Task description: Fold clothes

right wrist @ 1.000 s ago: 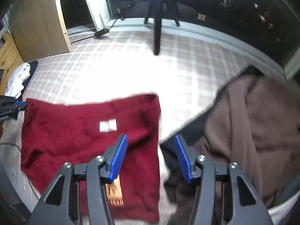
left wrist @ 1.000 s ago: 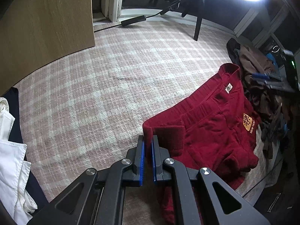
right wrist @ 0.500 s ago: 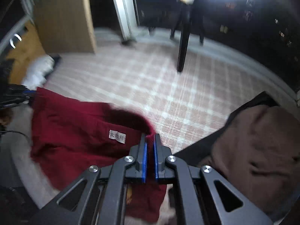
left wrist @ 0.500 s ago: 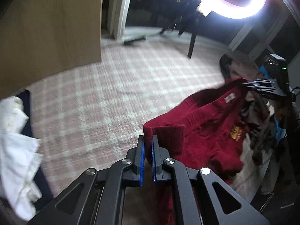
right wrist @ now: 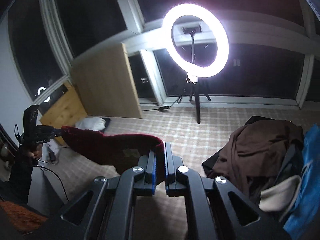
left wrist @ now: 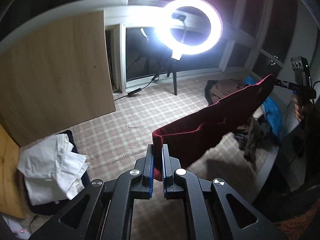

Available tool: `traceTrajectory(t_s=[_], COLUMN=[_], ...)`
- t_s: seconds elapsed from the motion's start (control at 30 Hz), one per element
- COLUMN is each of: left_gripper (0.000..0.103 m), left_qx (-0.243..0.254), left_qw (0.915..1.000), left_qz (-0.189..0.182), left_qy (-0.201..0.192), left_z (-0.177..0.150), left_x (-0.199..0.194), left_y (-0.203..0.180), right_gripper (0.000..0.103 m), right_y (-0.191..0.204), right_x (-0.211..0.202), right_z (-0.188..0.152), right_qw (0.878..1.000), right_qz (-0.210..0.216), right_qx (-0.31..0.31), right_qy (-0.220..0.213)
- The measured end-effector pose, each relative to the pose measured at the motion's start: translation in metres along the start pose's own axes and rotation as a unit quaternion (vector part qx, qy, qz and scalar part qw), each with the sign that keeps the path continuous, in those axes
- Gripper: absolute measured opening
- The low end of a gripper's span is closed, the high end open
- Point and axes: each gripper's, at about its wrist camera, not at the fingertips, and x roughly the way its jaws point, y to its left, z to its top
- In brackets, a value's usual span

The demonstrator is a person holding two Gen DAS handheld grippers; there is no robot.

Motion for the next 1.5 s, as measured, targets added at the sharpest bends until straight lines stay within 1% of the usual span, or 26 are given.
traceTrajectory(t_s=[0.1,0.2,0.23,0.27,0.33,0.4,0.47,0.5,0.53,0.6,0.63,0.7,0.73,0.77,0.83,0.87,0.9,0.93,1.0,1.03,1.17,1.3,1.33,1.37,1.47,1.5], left_gripper=[0.006,0.006,0.006,0.006,0.006,0.006,0.009,0.01,0.01,0.005,0.005,0.006,0.008,0.008,0.009,0.011,0.017,0.022,0.023,0.023,0.023,0.024,0.029,0.031,0.033,0.033], left_qx=[0.012,0.02,0.02,0.018,0.008,-0.004,-0.019,-0.036,-0.05,-0.093,-0.108,-0.132,-0.128,-0.119,-0.101,-0.096,-0.091,-0.084,-0.071,-0.072,-0.051,-0.026,-0.022,-0.019,-0.022,-0.029], left_qw=[0.9999,0.9997,0.9997,0.9997,0.9995,0.9985,0.9955,0.9912,0.986,0.9726,0.9714,0.9731,0.975,0.9769,0.9795,0.9804,0.9809,0.9812,0.9799,0.9788,0.9781,0.9807,0.9811,0.9813,0.9787,0.9778], left_qz=[0.004,0.013,0.013,0.011,0.018,0.023,0.038,0.061,0.082,0.12,0.114,0.09,0.085,0.082,0.07,0.059,0.046,0.042,0.044,0.041,0.037,0.038,0.036,0.035,0.05,0.054], left_qy=[0.001,0.004,0.006,0.01,0.025,0.05,0.084,0.112,0.136,0.176,0.178,0.166,0.161,0.158,0.16,0.162,0.166,0.169,0.181,0.187,0.198,0.19,0.189,0.188,0.198,0.2], left_z=[-0.001,0.002,0.003,0.005,0.009,0.011,0.008,0.005,0.0,-0.013,-0.018,-0.026,-0.029,-0.031,-0.028,-0.026,-0.024,-0.022,-0.02,-0.019,-0.014,-0.005,-0.003,-0.002,-0.004,-0.006], left_x=[-0.022,-0.024,-0.022,-0.014,0.014,0.058,0.114,0.151,0.181,0.22,0.224,0.221,0.216,0.213,0.213,0.216,0.222,0.23,0.25,0.26,0.283,0.282,0.281,0.281,0.288,0.29], left_y=[-0.002,0.004,0.007,0.012,0.029,0.052,0.08,0.099,0.115,0.145,0.152,0.163,0.163,0.162,0.154,0.15,0.147,0.144,0.136,0.134,0.117,0.108,0.108,0.109,0.119,0.125], right_gripper=[0.006,0.006,0.006,0.006,0.006,0.006,0.007,0.008,0.011,0.011,0.012,0.013,0.018,0.026,0.03,0.031,0.031,0.031,0.031,0.031,0.031,0.031,0.031,0.031,0.031,0.031], right_y=[0.011,0.012,0.011,0.008,-0.003,-0.017,-0.03,-0.036,-0.04,-0.049,-0.054,-0.063,-0.067,-0.072,-0.081,-0.086,-0.09,-0.095,-0.102,-0.103,-0.108,-0.113,-0.113,-0.114,-0.116,-0.117], right_x=[-0.016,-0.014,-0.01,0.003,0.046,0.097,0.16,0.184,0.19,0.204,0.21,0.223,0.23,0.237,0.25,0.257,0.263,0.27,0.282,0.287,0.298,0.308,0.312,0.315,0.32,0.321], right_z=[-0.006,-0.004,-0.003,-0.001,0.003,0.004,0.004,0.003,0.0,-0.005,-0.008,-0.014,-0.016,-0.019,-0.024,-0.027,-0.03,-0.032,-0.037,-0.037,-0.039,-0.04,-0.04,-0.041,-0.043,-0.044], right_qw=[1.0,1.0,1.0,1.0,0.999,0.997,0.994,0.992,0.991,0.989,0.988,0.985,0.984,0.983,0.98,0.978,0.976,0.975,0.972,0.971,0.971,0.97,0.969,0.969,0.968,0.968], right_qz=[0.003,0.011,0.012,0.008,-0.002,-0.019,-0.037,-0.044,-0.046,-0.052,-0.055,-0.06,-0.063,-0.065,-0.071,-0.073,-0.076,-0.079,-0.083,-0.083,-0.069,-0.063,-0.061,-0.059,-0.051,-0.048], right_qx=[0.002,0.015,0.019,0.025,0.039,0.049,0.047,0.045,0.046,0.048,0.05,0.052,0.053,0.054,0.056,0.058,0.059,0.06,0.06,0.056,0.052,0.044,0.042,0.041,0.041,0.042], right_qy=[-0.008,-0.008,-0.006,0.002,0.028,0.057,0.094,0.109,0.116,0.13,0.137,0.151,0.158,0.165,0.179,0.186,0.193,0.2,0.213,0.217,0.221,0.231,0.235,0.238,0.241,0.241])
